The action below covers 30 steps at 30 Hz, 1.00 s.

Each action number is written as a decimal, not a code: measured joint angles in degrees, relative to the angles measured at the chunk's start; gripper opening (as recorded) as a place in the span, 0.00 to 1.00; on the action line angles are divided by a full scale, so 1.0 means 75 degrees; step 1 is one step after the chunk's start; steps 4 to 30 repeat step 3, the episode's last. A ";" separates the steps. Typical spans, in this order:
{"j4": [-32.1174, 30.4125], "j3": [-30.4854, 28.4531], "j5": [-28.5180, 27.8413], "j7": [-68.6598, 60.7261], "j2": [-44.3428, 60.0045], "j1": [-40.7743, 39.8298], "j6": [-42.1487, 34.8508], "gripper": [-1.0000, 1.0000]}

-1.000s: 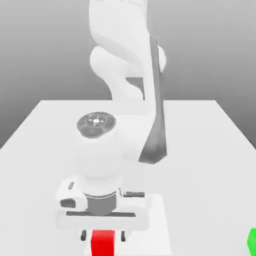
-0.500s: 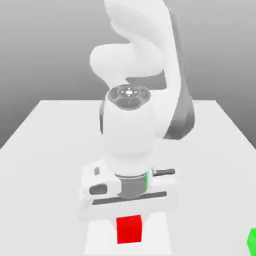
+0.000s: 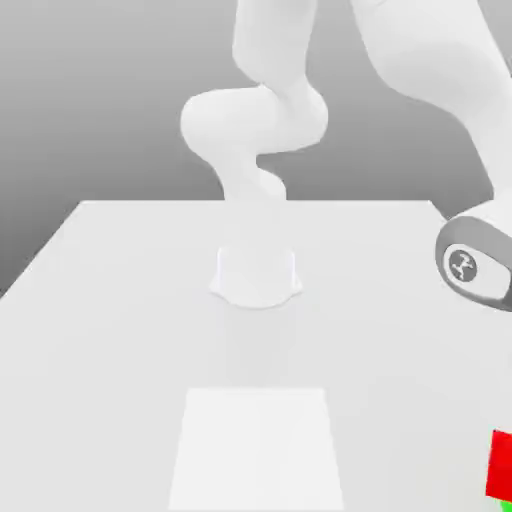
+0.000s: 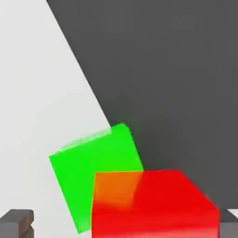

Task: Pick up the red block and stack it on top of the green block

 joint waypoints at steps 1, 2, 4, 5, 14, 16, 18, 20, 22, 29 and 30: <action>0.0039 0.0050 0.0006 -0.0055 -0.0060 0.0016 -0.0099 1.00; 0.0050 0.0108 0.0065 -0.0121 -0.0230 0.0001 -0.0275 1.00; 0.0047 0.0172 0.0150 -0.0191 -0.0453 -0.0031 -0.0491 1.00; 0.0047 0.0172 0.0150 -0.0191 -0.0453 -0.0031 -0.0491 1.00; 0.0047 0.0172 0.0150 -0.0191 -0.0453 -0.0031 -0.0491 1.00; 0.0047 0.0172 0.0150 -0.0191 -0.0453 -0.0031 -0.0491 1.00; 0.0047 0.0172 0.0150 -0.0191 -0.0453 -0.0031 -0.0491 1.00; 0.0047 0.0172 0.0150 -0.0191 -0.0453 -0.0031 -0.0491 1.00; 0.0047 0.0172 0.0150 -0.0191 -0.0453 -0.0031 -0.0491 1.00; 0.0047 0.0172 0.0150 -0.0191 -0.0453 -0.0031 -0.0491 1.00; 0.0047 0.0172 0.0150 -0.0191 -0.0453 -0.0031 -0.0491 1.00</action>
